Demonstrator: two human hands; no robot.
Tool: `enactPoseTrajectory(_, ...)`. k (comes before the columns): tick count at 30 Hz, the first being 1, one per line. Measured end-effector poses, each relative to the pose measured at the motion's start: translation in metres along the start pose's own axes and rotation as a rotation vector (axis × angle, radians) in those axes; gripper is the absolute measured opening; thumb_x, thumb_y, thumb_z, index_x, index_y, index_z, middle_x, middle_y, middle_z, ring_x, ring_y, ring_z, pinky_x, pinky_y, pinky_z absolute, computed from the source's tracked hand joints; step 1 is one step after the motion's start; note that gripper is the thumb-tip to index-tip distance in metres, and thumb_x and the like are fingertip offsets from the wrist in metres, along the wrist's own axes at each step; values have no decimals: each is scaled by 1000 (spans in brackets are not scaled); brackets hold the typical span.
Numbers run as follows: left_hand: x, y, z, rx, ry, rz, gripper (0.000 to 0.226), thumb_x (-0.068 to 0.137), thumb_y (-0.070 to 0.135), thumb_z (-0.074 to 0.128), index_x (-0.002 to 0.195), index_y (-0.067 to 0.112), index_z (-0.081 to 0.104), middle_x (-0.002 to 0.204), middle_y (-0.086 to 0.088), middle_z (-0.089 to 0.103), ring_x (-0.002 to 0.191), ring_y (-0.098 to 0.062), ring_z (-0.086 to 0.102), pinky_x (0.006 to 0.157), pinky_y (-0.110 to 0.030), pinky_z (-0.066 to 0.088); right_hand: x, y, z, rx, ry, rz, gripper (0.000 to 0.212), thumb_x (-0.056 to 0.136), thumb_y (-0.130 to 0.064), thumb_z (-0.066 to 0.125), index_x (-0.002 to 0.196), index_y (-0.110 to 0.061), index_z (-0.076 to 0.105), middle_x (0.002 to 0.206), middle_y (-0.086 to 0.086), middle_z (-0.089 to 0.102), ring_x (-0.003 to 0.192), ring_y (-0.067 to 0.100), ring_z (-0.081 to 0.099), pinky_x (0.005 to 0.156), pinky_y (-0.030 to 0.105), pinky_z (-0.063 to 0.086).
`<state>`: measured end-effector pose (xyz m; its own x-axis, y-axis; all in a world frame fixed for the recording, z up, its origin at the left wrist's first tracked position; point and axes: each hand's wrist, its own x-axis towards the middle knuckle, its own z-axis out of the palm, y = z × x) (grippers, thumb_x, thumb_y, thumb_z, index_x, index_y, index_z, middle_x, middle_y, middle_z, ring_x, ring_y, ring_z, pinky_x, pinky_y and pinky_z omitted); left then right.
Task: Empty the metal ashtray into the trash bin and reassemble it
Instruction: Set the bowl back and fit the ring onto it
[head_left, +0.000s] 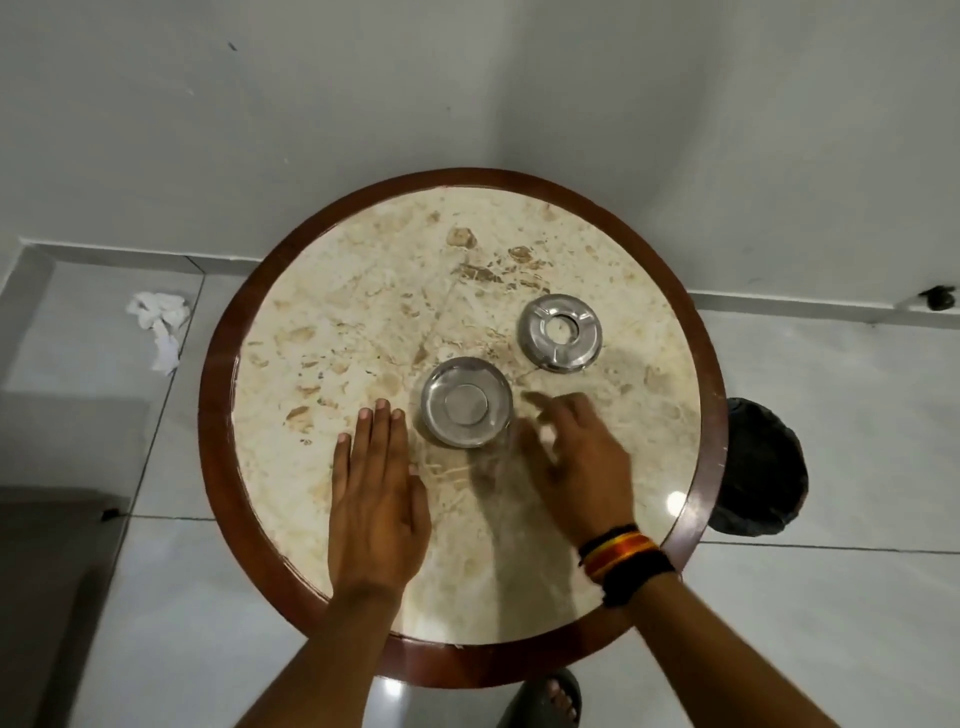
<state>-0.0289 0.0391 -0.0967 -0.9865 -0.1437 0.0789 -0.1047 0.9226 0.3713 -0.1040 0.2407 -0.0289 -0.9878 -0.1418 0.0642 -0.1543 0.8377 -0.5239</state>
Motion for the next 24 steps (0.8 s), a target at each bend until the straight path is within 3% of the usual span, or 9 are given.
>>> enactPoseTrajectory(3,-1,1,1,-16,0,-18,62,108,27,28,166,7,29,175,-13,29,165,-27,20,133,-55,21,51,20,-19,-43,56,147,56,88,-35,72,137,-16,53,133,8,51,117,24,51,83,32,53)
enactPoseTrajectory(5,1,1,0,-26,7,-14,62,107,26,30,166,6,29,175,-13,29,165,-27,20,132,-55,22,93,25,-23,-59,-77,256,86,79,-40,80,148,-12,38,145,13,40,132,32,40,99,44,49)
enactPoseTrajectory(7,1,1,0,-29,12,-11,62,106,24,32,166,6,29,175,-13,29,165,-27,20,132,-55,21,126,22,-20,-163,-256,311,106,72,-46,83,153,-12,25,146,14,38,134,35,37,100,51,44)
enactPoseTrajectory(10,2,2,0,-28,4,-10,64,105,24,33,166,6,28,175,-13,28,165,-27,20,133,-53,19,155,13,-16,-347,-393,348,106,63,-54,85,145,-14,32,136,14,42,127,35,40,95,53,48)
enactPoseTrajectory(15,2,2,-4,-63,-15,-30,65,105,28,32,166,8,29,175,-12,29,165,-25,20,136,-47,12,175,7,-20,-379,-532,449,113,56,-55,89,143,-12,30,136,17,38,127,35,38,96,49,50)
enactPoseTrajectory(18,2,3,-5,-73,-22,-42,65,105,28,32,167,9,27,176,-10,28,166,-23,18,136,-44,8,172,9,-19,-347,-512,510,116,55,-61,87,143,-13,29,136,17,37,127,36,38,95,47,48)
enactPoseTrajectory(24,2,1,-2,-58,-4,-21,64,104,24,34,166,7,29,176,-12,29,165,-26,19,135,-49,14,157,13,-17,-331,-454,542,110,55,-66,82,137,-12,32,131,17,34,126,36,35,94,45,45)
